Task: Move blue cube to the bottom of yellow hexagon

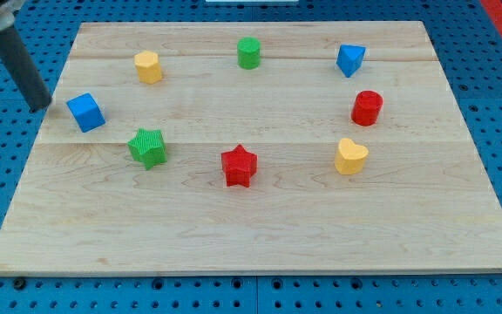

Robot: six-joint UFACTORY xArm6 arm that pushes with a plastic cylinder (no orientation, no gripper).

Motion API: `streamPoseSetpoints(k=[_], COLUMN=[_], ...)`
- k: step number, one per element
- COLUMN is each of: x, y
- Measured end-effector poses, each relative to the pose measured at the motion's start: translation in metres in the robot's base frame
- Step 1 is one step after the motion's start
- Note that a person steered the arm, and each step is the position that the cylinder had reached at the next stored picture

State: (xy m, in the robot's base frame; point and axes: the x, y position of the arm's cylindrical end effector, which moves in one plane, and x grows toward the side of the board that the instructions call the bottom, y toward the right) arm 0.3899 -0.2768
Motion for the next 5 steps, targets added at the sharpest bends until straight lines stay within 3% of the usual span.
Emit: streamPoseSetpoints(k=[1,4,5], x=[0.045,0.001,-0.011], y=[0.009,0.056,0.015])
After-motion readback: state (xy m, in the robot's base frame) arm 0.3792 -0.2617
